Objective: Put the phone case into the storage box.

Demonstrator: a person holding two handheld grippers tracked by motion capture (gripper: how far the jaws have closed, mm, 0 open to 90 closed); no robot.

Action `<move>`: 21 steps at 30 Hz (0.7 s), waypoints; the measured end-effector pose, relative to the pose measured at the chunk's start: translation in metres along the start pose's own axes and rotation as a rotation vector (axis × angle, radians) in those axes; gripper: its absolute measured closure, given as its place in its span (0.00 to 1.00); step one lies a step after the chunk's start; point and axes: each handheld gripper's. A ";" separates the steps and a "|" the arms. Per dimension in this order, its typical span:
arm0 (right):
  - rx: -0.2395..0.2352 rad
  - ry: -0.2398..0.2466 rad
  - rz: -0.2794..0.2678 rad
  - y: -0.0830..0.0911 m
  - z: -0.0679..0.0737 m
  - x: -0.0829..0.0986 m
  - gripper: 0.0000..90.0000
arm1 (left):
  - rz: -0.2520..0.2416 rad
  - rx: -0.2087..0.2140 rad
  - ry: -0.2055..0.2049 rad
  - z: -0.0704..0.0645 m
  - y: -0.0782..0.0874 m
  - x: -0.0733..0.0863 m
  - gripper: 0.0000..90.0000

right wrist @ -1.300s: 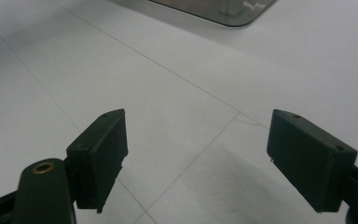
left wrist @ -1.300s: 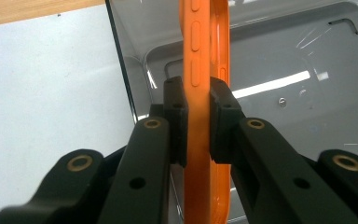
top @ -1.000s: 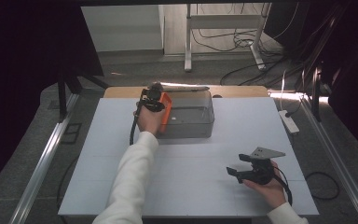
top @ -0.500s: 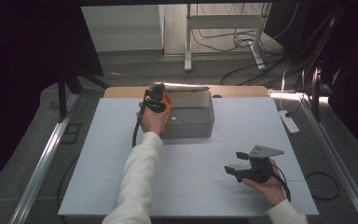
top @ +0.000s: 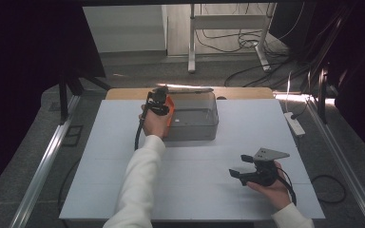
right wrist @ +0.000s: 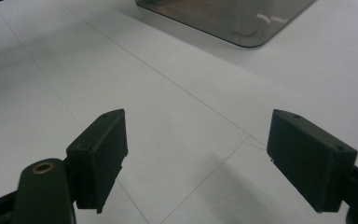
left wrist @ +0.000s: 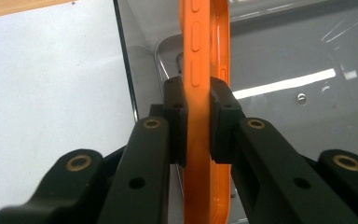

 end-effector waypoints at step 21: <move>0.012 0.001 0.008 0.003 -0.001 0.002 0.23 | 0.017 -0.020 -0.004 -0.004 -0.004 0.000 0.88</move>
Point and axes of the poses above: each handheld gripper's, and its own axes: y roughly backward along the jaws, x roughly out of its underside, z roughly to its left, and after that the axes turned 14 degrees about x, right-handed
